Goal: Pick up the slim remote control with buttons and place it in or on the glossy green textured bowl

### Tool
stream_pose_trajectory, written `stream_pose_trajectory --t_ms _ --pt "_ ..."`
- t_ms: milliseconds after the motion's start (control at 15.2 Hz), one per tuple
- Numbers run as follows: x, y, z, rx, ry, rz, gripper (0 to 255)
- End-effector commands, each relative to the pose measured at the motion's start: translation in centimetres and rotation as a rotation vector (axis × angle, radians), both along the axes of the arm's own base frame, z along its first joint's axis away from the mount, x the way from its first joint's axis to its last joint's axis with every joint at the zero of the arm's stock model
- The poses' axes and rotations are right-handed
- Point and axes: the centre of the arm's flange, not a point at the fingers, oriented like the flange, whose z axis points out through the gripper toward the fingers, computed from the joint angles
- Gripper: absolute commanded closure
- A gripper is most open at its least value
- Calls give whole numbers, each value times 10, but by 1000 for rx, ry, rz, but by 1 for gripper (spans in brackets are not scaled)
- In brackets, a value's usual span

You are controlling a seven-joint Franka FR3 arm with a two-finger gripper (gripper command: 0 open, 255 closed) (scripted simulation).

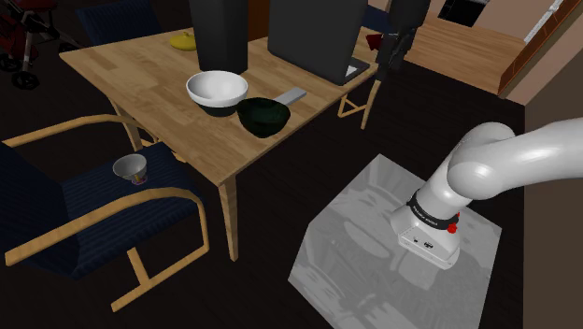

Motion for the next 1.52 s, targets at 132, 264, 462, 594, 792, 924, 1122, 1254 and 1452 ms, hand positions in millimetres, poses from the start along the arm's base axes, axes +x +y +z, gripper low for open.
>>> stream_pose_trajectory --t_ms 132,264,462,594,792,924,1122,1254,1452 --pt "18 11 -14 -1 -8 -85 0" --pt "36 21 -28 -3 -15 -169 0" --pt "65 33 -49 -5 -27 -296 0" --pt "86 39 -63 -6 -34 -381 0" --pt "117 44 -83 -9 -46 -508 0" --pt "139 45 -96 -10 -54 -593 0" --pt "171 43 -116 -12 -65 -720 0" --pt "193 40 -129 -13 -73 -805 0" --pt "224 31 -148 -16 -84 -932 0"
